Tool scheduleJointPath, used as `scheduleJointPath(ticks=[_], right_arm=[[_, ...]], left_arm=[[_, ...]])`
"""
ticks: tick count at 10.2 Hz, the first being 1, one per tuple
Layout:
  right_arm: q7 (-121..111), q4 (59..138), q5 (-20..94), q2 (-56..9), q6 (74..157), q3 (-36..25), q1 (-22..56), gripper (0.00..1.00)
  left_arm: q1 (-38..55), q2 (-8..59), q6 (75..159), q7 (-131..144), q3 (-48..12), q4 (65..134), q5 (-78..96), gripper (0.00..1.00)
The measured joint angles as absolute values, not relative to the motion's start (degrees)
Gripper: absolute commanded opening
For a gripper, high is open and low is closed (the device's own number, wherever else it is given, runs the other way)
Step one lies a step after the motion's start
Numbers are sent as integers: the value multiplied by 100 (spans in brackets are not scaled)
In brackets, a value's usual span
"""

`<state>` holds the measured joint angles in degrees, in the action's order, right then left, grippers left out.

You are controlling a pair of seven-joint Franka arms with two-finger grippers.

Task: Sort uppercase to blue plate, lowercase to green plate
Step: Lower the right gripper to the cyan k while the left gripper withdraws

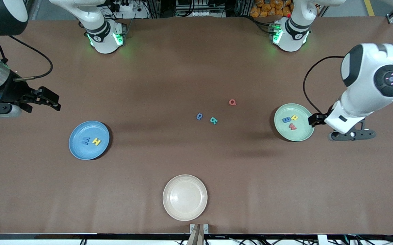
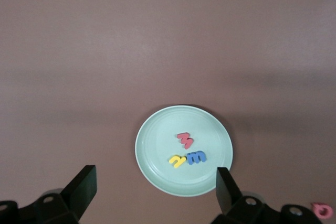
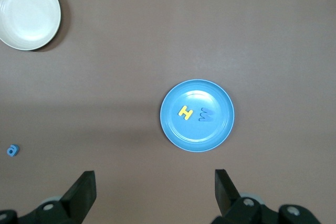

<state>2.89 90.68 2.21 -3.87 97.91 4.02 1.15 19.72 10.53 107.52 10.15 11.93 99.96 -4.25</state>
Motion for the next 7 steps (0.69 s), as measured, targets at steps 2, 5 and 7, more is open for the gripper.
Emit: scheduleJointPath(ticks=[2,5,7], right_arm=[[289,9067,221,-390,9790,408,338,100],[539,9069,231,-490,9829,430,934,100],[631,9059,271,-664,10090,461,1309,100]], left_arm=[[1954,964,10103,1015,1188,9480,-423,100],[1865,715,9784,1003,1174,9290,-419,100],[1864,688,9776,1003,1118,9293,-304,100]])
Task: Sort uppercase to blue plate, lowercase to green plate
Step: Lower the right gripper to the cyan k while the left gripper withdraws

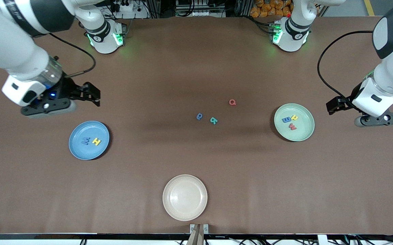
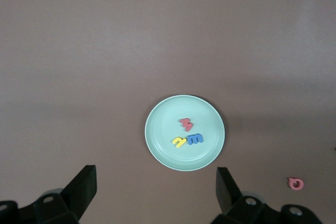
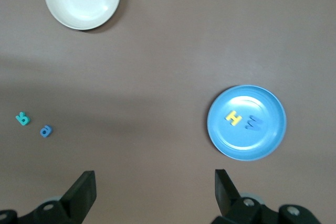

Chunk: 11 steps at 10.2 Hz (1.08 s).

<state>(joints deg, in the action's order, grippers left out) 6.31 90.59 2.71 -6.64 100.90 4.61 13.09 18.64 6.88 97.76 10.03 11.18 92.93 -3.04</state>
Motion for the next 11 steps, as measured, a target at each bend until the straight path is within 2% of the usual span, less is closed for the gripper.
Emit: scheduleJointPath(ticks=[6,8,11], right_arm=[[756,8457,324,-2031,10638,551,2832,99],[906,8377,323,-2416,11136,549,3161,99],[969,8064,320,-2881,11436,544,3445,90]], left_arm=[[1850,709,9772,1003,1089,9353,-31,100],[1846,710,9764,1003,1084,9371,-31,100],[1843,709,9761,1003,1078,9448,-28,100]])
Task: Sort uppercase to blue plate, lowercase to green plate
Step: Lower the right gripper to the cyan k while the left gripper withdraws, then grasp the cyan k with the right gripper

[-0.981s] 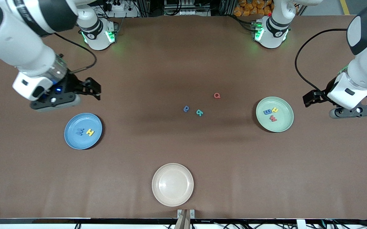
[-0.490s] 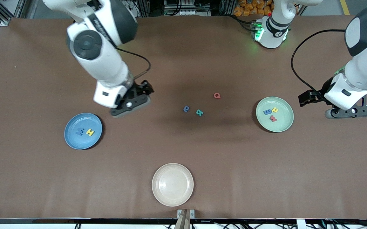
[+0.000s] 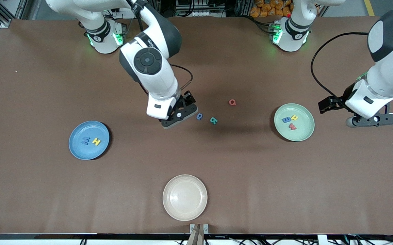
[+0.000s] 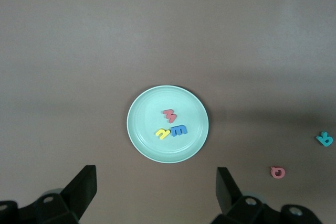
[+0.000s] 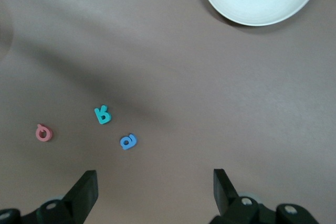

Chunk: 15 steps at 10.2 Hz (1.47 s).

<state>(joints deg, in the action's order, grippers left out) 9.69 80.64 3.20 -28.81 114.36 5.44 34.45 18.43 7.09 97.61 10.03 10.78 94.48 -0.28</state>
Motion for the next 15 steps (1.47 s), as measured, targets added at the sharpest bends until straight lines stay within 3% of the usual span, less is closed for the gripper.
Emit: scheduleJointPath(ticks=[4,10,15], right_arm=[[1005,7573,319,-3563,11766,534,3928,90],[1014,7386,316,-4093,12149,516,4230,87],[1014,7365,299,-4633,12693,495,4542,78]], left_arm=[[1833,647,9961,1003,1074,9734,-23,100],[1834,422,10384,1003,1013,10283,-18,100],[1833,316,10581,1003,1008,10517,-18,100]])
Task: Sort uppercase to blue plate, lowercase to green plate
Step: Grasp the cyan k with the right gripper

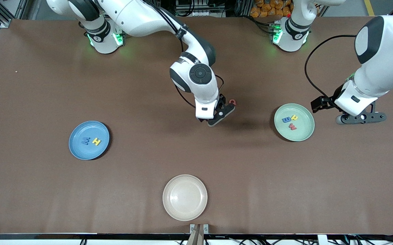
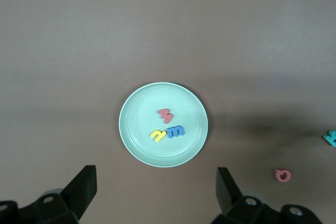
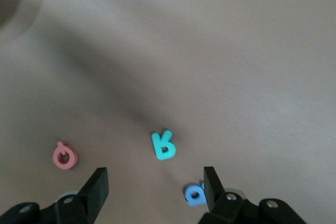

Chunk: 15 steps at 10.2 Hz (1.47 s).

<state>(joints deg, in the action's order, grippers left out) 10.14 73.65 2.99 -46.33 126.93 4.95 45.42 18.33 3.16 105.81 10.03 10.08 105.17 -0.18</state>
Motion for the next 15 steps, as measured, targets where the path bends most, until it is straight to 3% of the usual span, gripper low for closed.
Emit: scheduleJointPath(ticks=[11,13,14,15], right_arm=[[986,6812,-228,-5572,12768,322,4889,65],[936,6725,-232,-5689,12768,200,4959,61],[888,6700,-233,-5719,12768,188,4966,54],[862,6688,-236,-5734,12768,182,4967,43]], left_arm=[[1831,285,10983,1003,1005,10688,-18,97],[1832,285,11034,1003,1004,10713,-18,90],[1832,285,11037,1003,1003,10713,-18,82],[1832,285,11041,1003,998,10713,-18,81]])
